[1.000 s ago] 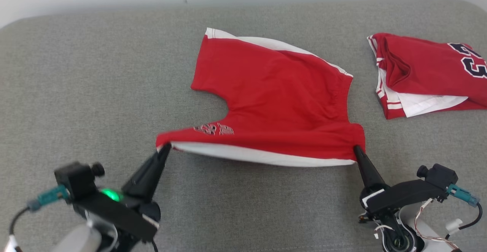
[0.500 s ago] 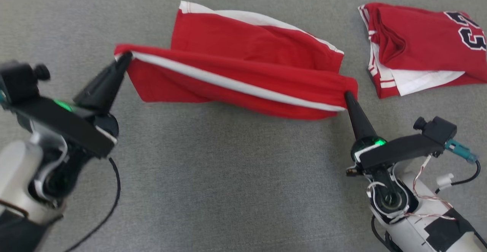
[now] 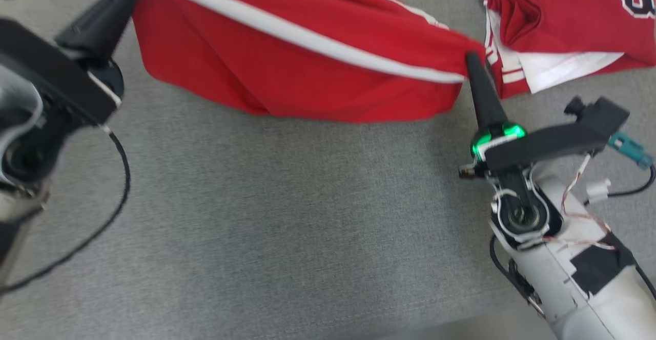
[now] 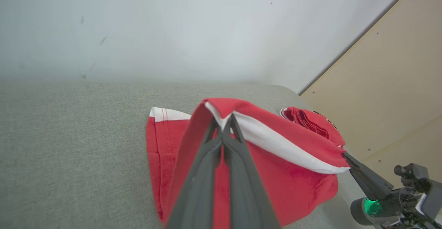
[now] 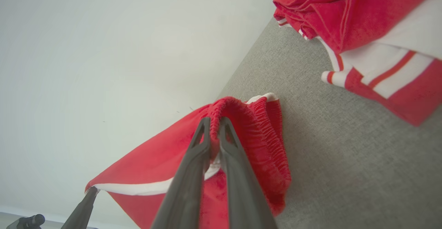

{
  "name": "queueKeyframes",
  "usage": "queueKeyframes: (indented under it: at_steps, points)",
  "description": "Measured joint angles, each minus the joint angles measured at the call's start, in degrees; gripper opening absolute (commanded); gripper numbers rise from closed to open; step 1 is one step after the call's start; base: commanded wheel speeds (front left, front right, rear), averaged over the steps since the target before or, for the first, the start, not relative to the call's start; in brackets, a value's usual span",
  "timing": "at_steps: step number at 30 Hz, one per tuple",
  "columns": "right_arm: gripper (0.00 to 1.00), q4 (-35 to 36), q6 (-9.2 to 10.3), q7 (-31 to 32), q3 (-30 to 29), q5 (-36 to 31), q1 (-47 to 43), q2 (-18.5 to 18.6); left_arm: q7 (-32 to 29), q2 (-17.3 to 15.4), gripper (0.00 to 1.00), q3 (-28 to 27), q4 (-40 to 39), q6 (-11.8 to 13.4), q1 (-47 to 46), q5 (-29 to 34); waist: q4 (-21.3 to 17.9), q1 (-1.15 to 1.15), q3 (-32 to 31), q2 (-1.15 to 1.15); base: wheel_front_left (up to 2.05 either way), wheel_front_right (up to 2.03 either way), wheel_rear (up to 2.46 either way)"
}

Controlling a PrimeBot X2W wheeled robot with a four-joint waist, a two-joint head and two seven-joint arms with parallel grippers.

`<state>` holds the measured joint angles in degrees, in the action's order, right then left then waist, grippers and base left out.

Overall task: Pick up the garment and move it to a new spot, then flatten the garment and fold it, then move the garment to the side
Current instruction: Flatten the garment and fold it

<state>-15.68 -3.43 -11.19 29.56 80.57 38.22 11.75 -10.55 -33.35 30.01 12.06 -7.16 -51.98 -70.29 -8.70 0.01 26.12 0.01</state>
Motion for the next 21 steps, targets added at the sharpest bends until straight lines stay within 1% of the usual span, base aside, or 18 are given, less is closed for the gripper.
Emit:
queueKeyframes:
  at_steps: [3,9,14,21]
  points:
    - [0.00,-0.2,0.35,0.0,-0.4,0.1,2.2,-1.0,-1.6,-0.1,0.00,0.0,1.5,0.0,-3.4,-0.2,-0.8,0.00,1.8,0.00,0.00,0.00,0.00]
    - [0.00,-1.8,0.41,0.0,-0.6,0.2,6.4,-3.3,-3.6,-0.6,0.00,-0.2,5.6,-0.3,-9.0,-0.2,-2.3,0.00,5.4,0.00,0.00,0.00,0.00]
    - [0.00,-3.4,0.41,0.0,-0.8,0.7,9.2,-4.8,-4.9,-0.5,0.00,0.2,9.4,-0.3,-12.0,-0.2,-3.7,-0.01,8.0,-0.01,0.00,0.00,0.00]
    - [0.00,-5.2,0.38,-0.1,-0.7,0.7,12.0,-5.8,-5.5,0.1,0.00,1.2,14.3,-0.3,-14.6,0.3,-5.3,-0.01,10.4,-0.01,0.00,0.00,0.00]
